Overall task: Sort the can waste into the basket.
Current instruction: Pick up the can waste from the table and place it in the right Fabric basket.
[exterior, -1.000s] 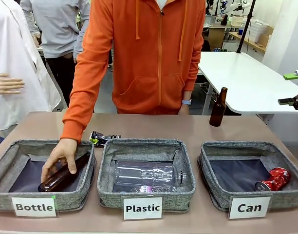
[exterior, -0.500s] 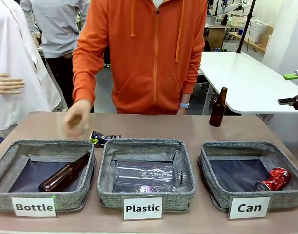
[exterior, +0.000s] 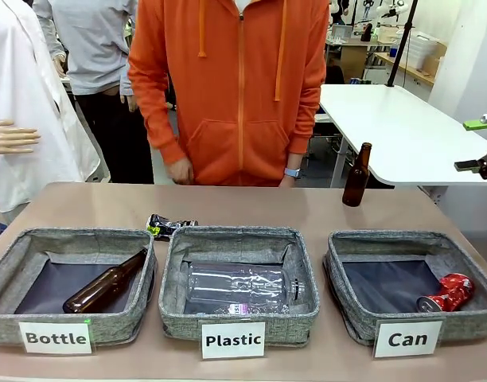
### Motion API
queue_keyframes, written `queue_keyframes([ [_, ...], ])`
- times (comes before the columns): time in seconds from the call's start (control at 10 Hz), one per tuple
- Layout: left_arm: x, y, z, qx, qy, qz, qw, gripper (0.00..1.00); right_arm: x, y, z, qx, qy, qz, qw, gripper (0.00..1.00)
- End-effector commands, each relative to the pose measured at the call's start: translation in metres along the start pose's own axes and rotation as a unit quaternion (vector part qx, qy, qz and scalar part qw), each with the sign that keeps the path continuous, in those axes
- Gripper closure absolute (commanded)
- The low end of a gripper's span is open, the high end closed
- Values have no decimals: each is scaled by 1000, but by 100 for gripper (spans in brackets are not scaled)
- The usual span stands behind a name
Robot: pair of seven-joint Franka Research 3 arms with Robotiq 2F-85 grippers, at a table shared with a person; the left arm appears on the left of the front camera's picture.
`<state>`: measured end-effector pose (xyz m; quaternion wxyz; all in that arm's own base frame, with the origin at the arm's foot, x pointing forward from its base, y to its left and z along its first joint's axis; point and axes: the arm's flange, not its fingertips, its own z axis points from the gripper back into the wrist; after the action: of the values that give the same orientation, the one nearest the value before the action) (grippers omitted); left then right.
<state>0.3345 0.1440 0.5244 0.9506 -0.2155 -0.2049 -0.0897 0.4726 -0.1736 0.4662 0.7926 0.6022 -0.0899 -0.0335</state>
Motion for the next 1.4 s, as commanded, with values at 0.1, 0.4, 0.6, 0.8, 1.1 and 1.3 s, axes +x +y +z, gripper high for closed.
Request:
queue_keyframes([
  [0.1, 66, -62, -57, 46, 32, -86, 995, 0, 1, 2, 2, -1, 5, 9, 1000, 0],
  [0.4, 124, -134, -118, 70, 49, -227, 970, 0, 1, 2, 2, -1, 5, 9, 1000, 0],
  [0.6, 159, -179, -181, 72, 91, -355, 928, 0, 1, 2, 2, -1, 5, 9, 1000, 0],
  [0.8, 172, -201, -218, 10, 124, -530, 839, 0, 1, 2, 2, -1, 5, 9, 1000, 0],
  [1.1, 177, -204, -261, -21, 164, -686, 708, 0, 1, 2, 2, -1, 5, 9, 1000, 0],
  [1.3, 184, -214, -279, -47, 165, -669, 723, 0, 1, 2, 2, -1, 5, 9, 1000, 0],
])
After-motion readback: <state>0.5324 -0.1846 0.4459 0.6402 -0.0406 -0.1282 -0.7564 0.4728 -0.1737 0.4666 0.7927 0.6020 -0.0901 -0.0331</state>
